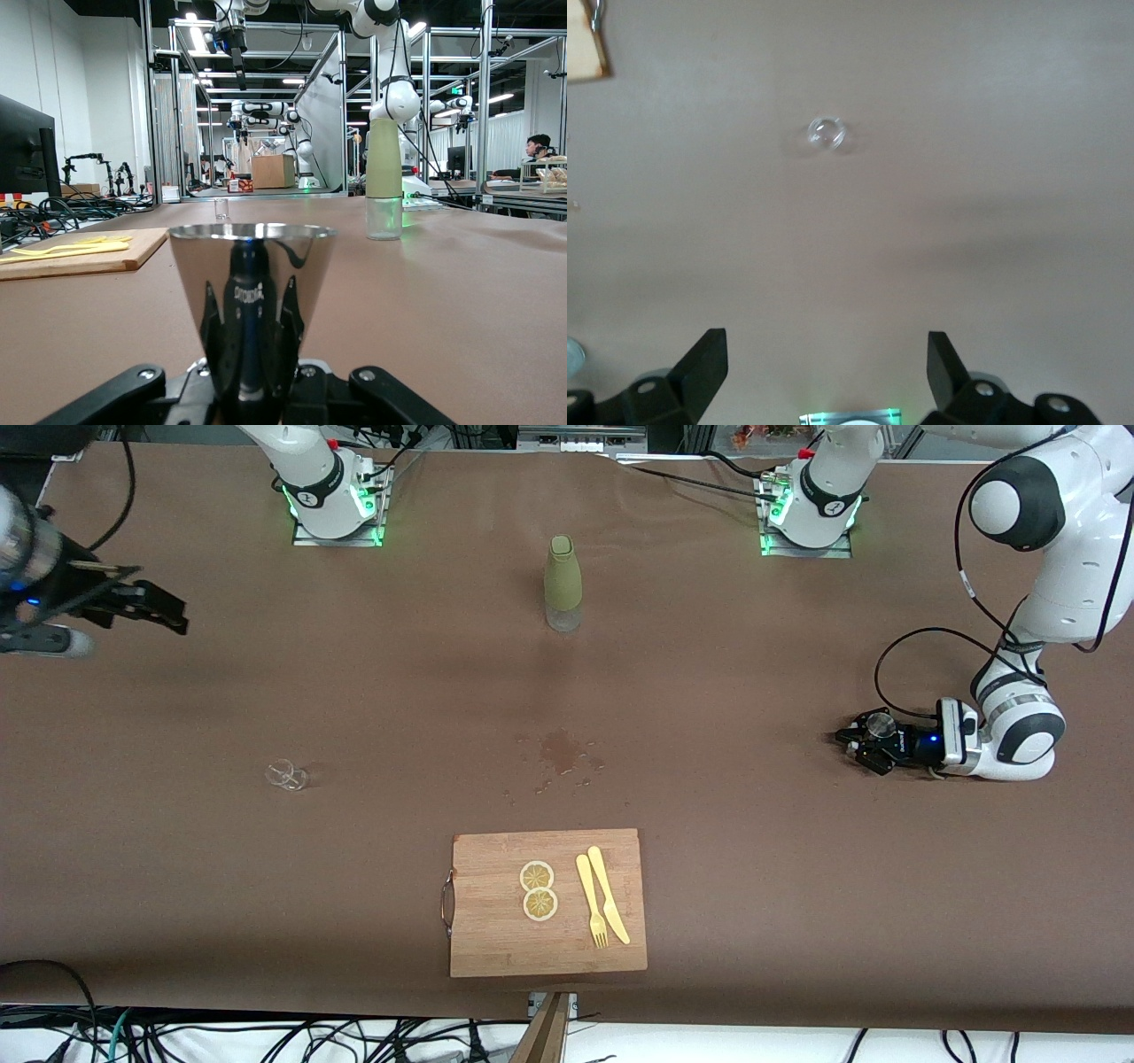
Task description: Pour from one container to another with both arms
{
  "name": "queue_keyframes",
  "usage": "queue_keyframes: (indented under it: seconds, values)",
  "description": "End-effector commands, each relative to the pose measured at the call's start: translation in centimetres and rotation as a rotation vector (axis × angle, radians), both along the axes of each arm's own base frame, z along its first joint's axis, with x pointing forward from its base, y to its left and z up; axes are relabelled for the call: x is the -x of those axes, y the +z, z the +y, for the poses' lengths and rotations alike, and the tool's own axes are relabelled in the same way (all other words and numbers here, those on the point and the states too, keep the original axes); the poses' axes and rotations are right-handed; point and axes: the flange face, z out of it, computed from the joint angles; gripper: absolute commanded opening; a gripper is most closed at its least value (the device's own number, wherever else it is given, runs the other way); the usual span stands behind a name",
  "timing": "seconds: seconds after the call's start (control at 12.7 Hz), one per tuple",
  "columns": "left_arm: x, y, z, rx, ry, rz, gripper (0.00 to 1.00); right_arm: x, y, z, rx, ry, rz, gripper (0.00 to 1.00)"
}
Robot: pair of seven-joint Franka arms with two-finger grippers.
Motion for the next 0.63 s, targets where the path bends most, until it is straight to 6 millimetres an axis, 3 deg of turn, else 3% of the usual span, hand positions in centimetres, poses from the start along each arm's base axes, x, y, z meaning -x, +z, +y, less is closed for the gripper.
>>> queue_keyframes:
  seconds: [0.0, 0.08, 0.24, 0.31, 0.39, 0.55]
  values:
    - [0.36, -0.42, 0.29, 0.026, -0.038, -0.104, 0.15, 0.53, 1.95, -0.64, -0.018, 0.003, -0.025, 1.00]
    - [0.26, -0.39, 0.15, 0.026, -0.041, -0.110, 0.41, 0.44, 2.22, -0.53, -0.020, -0.011, -0.036, 1.00]
    - [0.11, -0.31, 0.03, 0.025, -0.044, -0.114, 0.64, 0.30, 2.32, -0.25, -0.023, -0.008, -0.048, 1.00]
    - [0.05, -0.30, -0.05, 0.028, -0.047, -0.121, 0.85, 0.25, 2.36, -0.16, -0.023, -0.006, -0.053, 1.00]
    - [0.01, -0.21, -0.03, 0.031, -0.048, -0.151, 1.00, 0.25, 2.36, -0.07, -0.024, -0.005, -0.053, 1.00]
    - [0.10, -0.27, -0.01, 0.036, -0.049, -0.153, 1.00, 0.20, 2.28, -0.06, -0.024, -0.005, -0.051, 1.00]
